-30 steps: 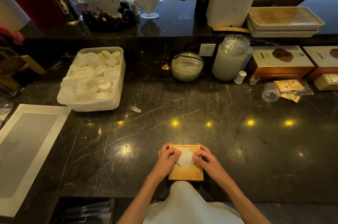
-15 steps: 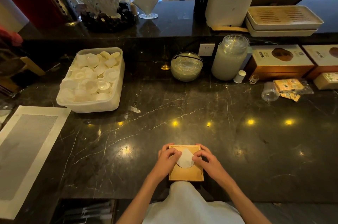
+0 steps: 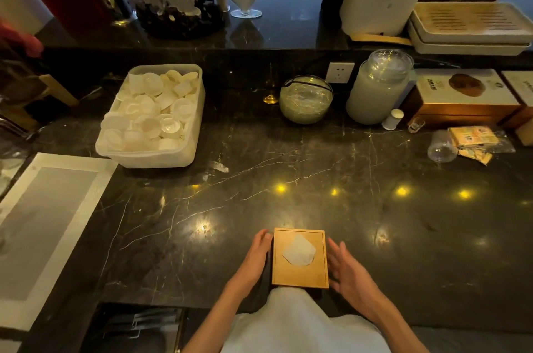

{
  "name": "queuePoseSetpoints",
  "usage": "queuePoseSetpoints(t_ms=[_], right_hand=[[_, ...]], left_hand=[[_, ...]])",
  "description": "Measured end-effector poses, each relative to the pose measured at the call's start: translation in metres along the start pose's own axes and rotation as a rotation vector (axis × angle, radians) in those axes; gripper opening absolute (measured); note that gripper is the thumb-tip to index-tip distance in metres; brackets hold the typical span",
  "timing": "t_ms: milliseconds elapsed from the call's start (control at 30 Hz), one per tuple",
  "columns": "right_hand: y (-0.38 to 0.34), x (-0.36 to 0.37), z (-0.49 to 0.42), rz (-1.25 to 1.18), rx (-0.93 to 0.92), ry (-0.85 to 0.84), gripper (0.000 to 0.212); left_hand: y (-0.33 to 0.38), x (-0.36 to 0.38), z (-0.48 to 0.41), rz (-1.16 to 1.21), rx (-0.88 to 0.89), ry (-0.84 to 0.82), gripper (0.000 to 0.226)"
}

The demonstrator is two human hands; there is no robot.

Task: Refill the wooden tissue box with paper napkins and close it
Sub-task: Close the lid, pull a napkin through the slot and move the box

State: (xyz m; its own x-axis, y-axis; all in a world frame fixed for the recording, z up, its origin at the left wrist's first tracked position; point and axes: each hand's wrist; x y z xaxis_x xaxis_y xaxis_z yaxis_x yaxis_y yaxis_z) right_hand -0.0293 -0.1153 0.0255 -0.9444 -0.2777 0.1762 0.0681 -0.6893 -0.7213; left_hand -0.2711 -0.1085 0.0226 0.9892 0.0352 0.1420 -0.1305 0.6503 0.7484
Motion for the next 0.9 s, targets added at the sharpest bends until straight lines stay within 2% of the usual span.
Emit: queuePoseSetpoints(t_ms=[100,167,367,467,533,767,900], right_hand=[[0.003,0.004,-0.003,-0.043,0.085,-0.067,0.069],[-0.001,0.008,-0.008,-0.043,0.089,-0.092,0.072],[-0.048,0.034,-0.047,-0.042,0.038,-0.164,0.068],[-0.088,0.050,-0.081,-0.035,0.015,-0.192,0.062],[-0.118,0.056,-0.111,-0.026,-0.017,-0.214,0.065],[-0.233,0.066,-0.227,-0.027,-0.057,-0.227,0.072],[-0.274,0.064,-0.278,-0.025,-0.033,-0.214,0.071]], left_hand=[[-0.006,-0.002,0.004,0.061,-0.053,-0.183,0.052],[-0.007,0.001,0.003,0.095,-0.115,-0.236,0.057],[0.029,-0.018,-0.030,0.180,-0.083,-0.115,0.064],[0.068,-0.040,-0.061,0.156,-0.020,-0.063,0.081],[0.095,-0.056,-0.087,0.179,0.012,-0.039,0.094],[0.200,-0.095,-0.192,0.239,0.114,0.017,0.106],[0.230,-0.111,-0.251,0.212,0.079,0.022,0.114]])
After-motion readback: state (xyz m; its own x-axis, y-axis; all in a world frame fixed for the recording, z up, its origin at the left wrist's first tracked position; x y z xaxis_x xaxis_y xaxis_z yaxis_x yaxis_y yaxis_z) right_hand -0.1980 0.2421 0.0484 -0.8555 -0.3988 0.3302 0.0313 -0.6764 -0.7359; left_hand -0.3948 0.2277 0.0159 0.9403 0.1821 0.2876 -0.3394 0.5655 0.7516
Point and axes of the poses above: each hand's wrist, its own z-axis away from the middle knuckle, its own x-axis out of the palm, y = z × x, and after that the axes turned 14 degrees about z, right-handed
